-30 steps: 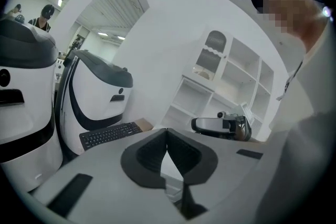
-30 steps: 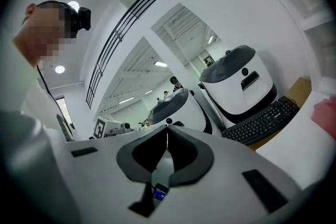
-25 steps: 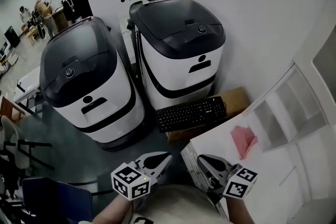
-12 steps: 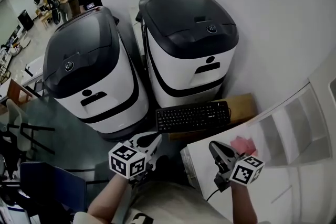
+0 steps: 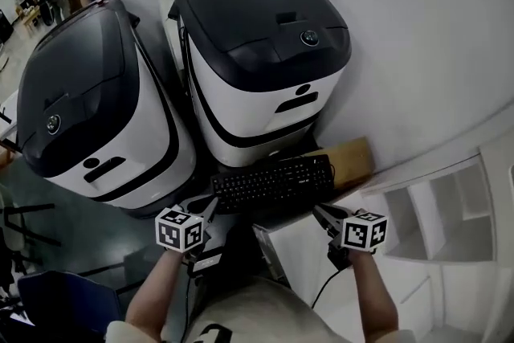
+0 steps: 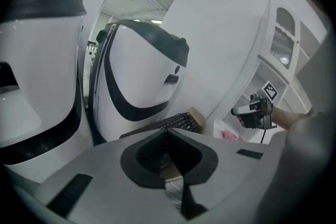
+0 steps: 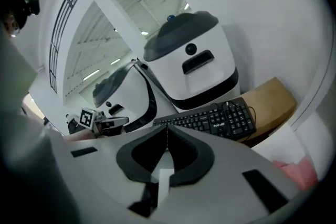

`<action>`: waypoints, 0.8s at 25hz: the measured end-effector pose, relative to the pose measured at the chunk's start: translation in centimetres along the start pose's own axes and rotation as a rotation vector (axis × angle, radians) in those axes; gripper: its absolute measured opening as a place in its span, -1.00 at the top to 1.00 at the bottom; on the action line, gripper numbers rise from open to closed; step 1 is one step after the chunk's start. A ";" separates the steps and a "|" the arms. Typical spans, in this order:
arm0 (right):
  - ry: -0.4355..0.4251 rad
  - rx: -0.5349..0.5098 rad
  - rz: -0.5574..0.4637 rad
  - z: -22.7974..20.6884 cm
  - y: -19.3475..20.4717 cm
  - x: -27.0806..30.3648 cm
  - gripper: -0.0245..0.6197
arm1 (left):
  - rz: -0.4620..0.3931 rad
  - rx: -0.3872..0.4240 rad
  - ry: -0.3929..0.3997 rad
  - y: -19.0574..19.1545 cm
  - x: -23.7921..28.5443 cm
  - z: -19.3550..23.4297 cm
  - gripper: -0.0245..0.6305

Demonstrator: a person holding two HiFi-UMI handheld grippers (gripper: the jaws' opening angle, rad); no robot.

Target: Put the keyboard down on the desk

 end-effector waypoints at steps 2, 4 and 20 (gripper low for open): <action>0.059 0.026 0.064 -2.1 -0.1 2.0 0.84 | 0.012 -0.044 -0.005 0.9 1.2 2.2 0.88; 0.101 0.073 0.129 -4.0 -0.4 4.3 0.84 | 0.028 -0.070 -0.003 1.4 2.4 4.1 0.87; 0.359 -0.019 0.246 -17.2 -0.9 13.0 -0.06 | 0.140 -0.444 0.071 7.5 7.5 10.5 -0.18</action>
Point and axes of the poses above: the fingertips, and each gripper's own axes: x forward along the fingers, z to its left, y out of its underside, the point moved 1 cm from there along -x, backward along the fingers, and after that the axes turned 15 degrees about y, right-handed, at the moved point
